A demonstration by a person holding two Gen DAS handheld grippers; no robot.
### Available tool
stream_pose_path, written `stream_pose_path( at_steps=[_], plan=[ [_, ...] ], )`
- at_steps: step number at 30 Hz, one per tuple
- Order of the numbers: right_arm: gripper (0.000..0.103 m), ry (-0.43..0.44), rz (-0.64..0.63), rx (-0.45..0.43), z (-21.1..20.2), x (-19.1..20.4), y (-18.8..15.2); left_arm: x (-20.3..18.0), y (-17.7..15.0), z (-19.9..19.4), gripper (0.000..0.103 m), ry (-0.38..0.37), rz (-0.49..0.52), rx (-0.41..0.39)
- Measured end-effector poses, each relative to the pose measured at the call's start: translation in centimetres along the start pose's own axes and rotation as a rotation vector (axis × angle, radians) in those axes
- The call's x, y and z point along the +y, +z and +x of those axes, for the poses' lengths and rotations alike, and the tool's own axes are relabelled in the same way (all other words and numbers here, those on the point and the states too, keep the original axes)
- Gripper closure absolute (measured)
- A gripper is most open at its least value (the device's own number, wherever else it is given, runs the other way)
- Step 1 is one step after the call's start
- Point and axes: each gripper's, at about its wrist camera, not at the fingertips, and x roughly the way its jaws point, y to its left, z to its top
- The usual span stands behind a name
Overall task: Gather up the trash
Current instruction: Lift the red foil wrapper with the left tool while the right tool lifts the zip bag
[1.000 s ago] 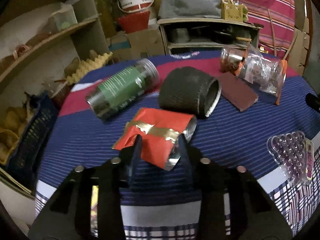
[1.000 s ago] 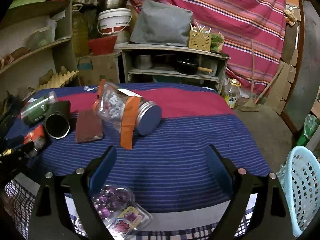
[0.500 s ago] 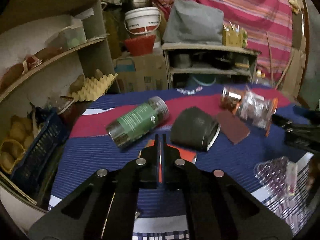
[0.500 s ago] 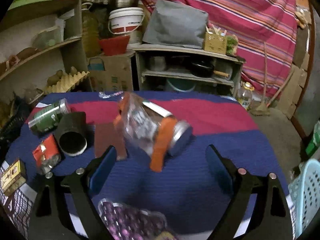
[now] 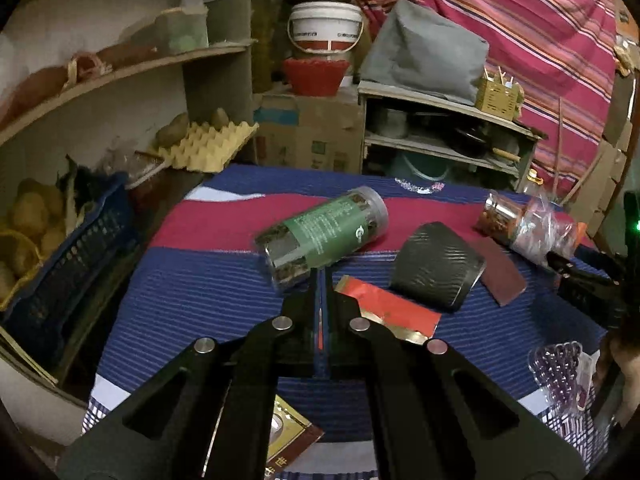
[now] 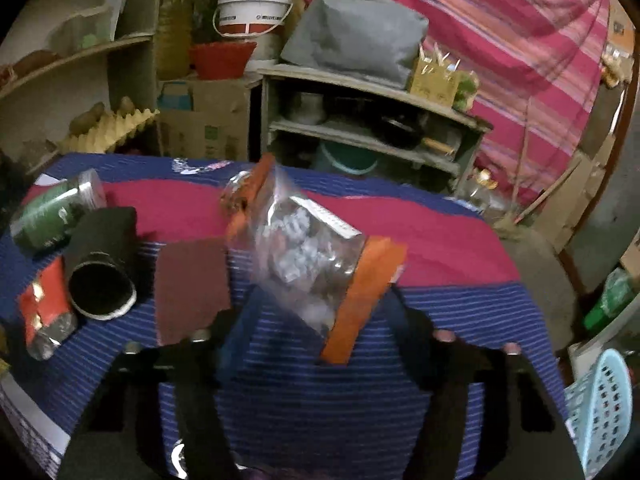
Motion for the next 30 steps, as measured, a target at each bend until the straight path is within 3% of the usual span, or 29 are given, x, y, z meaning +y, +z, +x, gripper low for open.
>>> stream_pose_path(
  at_steps=[3,5,6,7,15,23,30],
  plan=[
    [0.063,0.033,0.022,0.0,-0.1,-0.4,0.0,-0.7,-0.1,0.8,0.1,-0.003,0.011,0.029],
    [0.065,0.053,0.032,-0.006,-0.3,-0.7,-0.1,-1.3,-0.3,1.3,0.081,-0.004,0.024,0.048],
    [0.066,0.061,0.034,-0.008,-0.4,-1.0,-0.1,-1.7,-0.5,1.7,0.064,0.007,0.031,0.054],
    [0.067,0.068,0.035,-0.011,-0.5,-1.1,-0.2,-1.9,-0.7,1.9,0.053,0.018,0.037,0.055],
    [0.07,0.108,0.035,-0.03,-2.3,-2.7,-1.4,-3.4,-1.5,4.2,0.022,0.051,0.053,0.107],
    [0.07,0.144,0.088,-0.015,-2.9,-4.5,-3.2,-4.2,-2.7,7.3,0.02,0.077,0.057,0.197],
    [0.07,0.17,0.104,0.0,-2.4,-4.5,-4.3,-4.7,-3.0,8.1,0.015,0.056,0.056,0.232]
  ],
)
